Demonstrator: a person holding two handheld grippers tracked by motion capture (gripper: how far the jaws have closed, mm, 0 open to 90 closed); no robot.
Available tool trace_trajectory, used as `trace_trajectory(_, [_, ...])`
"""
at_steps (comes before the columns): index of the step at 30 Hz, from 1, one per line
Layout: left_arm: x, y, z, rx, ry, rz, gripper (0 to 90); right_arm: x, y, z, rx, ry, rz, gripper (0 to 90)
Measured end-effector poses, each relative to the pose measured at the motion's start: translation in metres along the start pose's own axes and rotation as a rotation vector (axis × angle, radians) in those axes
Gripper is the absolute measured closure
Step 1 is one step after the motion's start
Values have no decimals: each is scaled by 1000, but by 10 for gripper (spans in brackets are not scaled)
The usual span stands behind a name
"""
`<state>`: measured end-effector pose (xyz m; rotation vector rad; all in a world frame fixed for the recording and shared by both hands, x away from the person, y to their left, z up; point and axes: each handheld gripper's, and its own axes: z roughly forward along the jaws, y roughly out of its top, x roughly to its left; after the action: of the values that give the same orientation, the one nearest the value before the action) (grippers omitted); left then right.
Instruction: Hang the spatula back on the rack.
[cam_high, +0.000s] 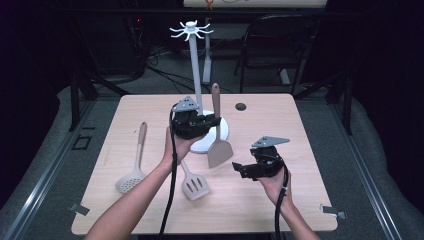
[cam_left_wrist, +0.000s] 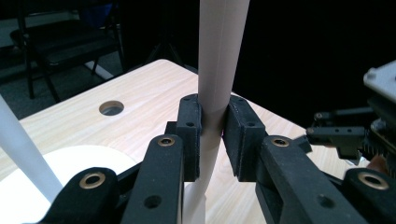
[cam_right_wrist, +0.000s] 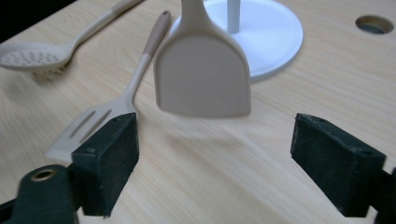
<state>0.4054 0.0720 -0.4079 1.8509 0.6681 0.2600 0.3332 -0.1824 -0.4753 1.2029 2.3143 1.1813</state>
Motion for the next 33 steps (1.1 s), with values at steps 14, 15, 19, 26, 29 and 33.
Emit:
trace_trajectory(14, [20, 17, -4, 3, 24, 5, 768, -1, -6, 14, 81, 7, -48, 2])
trace_trajectory(15, [21, 18, -5, 2, 25, 4, 768, -1, -6, 14, 85, 7, -49, 0])
trace_trajectory(19, [27, 25, -7, -1, 31, 7, 768, -1, -5, 15, 84, 11, -45, 0])
trace_trajectory(26, [35, 38, -7, 7, 42, 22, 768, -4, -5, 16, 70, 26, -29, 0])
trace_trajectory(29, [38, 44, -7, 7, 50, 25, 768, -4, -4, 16, 78, 31, -38, 0])
trace_trajectory(33, [41, 53, -8, 4, 58, 17, 767, -4, -4, 17, 83, 32, -39, 0])
